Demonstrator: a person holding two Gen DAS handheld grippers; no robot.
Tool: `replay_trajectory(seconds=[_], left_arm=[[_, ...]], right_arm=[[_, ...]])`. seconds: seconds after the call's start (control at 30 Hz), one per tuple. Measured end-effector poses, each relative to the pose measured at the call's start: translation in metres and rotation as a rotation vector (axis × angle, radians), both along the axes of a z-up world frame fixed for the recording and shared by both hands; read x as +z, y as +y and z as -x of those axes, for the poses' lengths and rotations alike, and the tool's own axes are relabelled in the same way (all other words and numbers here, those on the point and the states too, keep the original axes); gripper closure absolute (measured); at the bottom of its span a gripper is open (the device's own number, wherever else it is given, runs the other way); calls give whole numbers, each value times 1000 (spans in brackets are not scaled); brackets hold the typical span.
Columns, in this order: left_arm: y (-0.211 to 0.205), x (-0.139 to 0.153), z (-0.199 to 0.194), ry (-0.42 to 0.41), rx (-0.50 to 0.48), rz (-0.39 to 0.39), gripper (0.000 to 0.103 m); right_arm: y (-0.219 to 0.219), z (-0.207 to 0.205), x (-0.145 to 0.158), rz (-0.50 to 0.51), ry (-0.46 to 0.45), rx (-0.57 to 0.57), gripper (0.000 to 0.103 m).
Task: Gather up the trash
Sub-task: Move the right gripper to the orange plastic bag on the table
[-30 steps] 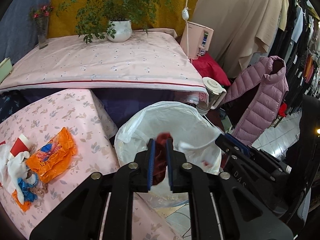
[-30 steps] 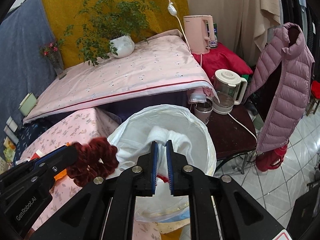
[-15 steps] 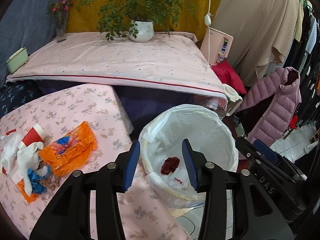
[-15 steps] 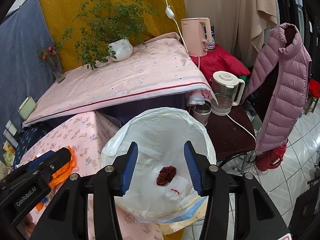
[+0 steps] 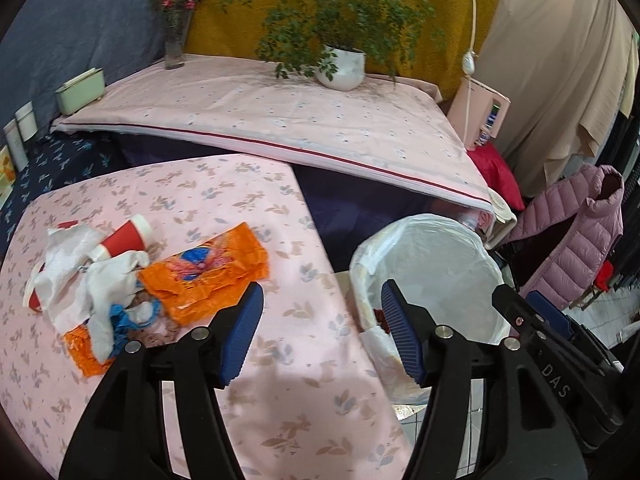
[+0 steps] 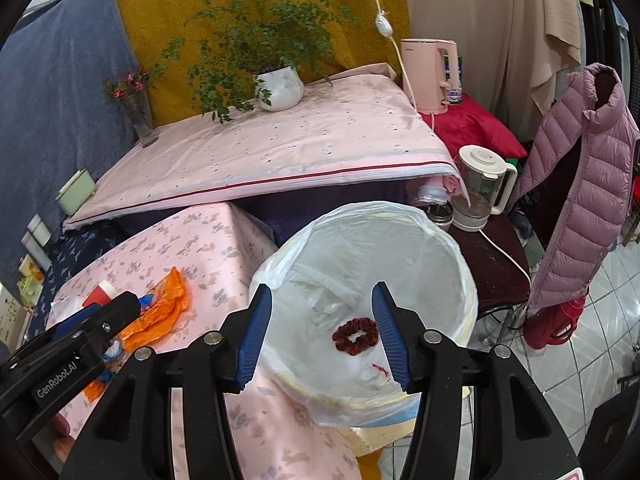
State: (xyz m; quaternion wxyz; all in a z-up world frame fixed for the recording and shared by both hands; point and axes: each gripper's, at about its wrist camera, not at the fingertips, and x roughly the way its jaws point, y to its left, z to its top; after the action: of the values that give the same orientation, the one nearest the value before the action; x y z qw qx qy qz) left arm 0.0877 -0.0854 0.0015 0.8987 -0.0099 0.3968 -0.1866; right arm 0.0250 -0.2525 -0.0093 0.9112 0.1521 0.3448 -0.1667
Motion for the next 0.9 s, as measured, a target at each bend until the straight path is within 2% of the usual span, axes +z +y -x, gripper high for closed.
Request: replay_trajectory(seconds=[0.17, 0.63, 0.9], left_arm=[[32, 0, -2, 3, 70, 1, 40], [131, -25, -26, 64, 283, -29, 38], [162, -40, -48, 109, 325, -20, 38]], right_arm=[[23, -5, 2, 5, 0, 44, 52], [98, -36, -11, 9, 35, 199, 52], [132, -59, -23, 0, 64, 269, 52]])
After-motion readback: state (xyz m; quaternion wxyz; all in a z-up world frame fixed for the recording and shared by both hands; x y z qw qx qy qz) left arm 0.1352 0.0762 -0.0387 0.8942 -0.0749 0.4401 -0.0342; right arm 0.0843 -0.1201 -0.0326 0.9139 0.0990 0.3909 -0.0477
